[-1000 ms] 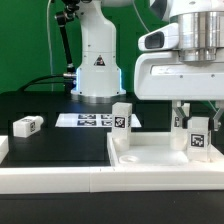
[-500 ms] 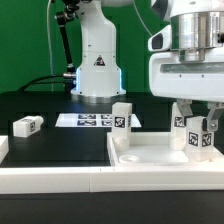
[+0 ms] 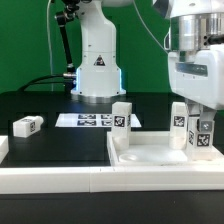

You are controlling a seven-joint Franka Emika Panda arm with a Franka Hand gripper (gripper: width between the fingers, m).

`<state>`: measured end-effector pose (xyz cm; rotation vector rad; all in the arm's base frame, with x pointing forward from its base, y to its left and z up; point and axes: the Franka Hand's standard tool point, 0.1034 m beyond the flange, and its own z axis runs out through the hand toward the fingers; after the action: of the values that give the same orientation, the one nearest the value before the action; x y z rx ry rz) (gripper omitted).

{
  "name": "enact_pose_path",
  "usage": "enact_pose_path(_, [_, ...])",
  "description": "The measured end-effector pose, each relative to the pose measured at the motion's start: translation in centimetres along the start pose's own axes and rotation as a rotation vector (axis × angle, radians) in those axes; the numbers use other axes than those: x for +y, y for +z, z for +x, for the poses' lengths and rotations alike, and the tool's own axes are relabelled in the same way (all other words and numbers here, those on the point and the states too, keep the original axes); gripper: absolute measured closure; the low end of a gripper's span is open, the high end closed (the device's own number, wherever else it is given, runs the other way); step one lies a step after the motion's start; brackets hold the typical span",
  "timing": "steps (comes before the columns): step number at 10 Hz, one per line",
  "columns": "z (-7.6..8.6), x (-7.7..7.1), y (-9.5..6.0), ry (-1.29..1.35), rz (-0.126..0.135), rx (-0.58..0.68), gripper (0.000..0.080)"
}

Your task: Assemble square table

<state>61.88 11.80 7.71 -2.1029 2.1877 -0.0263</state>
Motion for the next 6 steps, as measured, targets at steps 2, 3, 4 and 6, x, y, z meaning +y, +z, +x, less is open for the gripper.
enact_pose_path(2, [0.0, 0.0, 0.0, 0.001, 0.0, 0.0, 0.0509])
enact_pose_path(3, [-0.02, 0.03, 0.06, -0.006, -0.001, 0.0, 0.0509])
enact_pose_path(4, [-0.01, 0.05, 0.09, -0.043, -0.001, 0.0, 0.0311])
enact_pose_path(6, [0.01, 0.07, 0.15, -0.206, -0.002, 0.002, 0.0203])
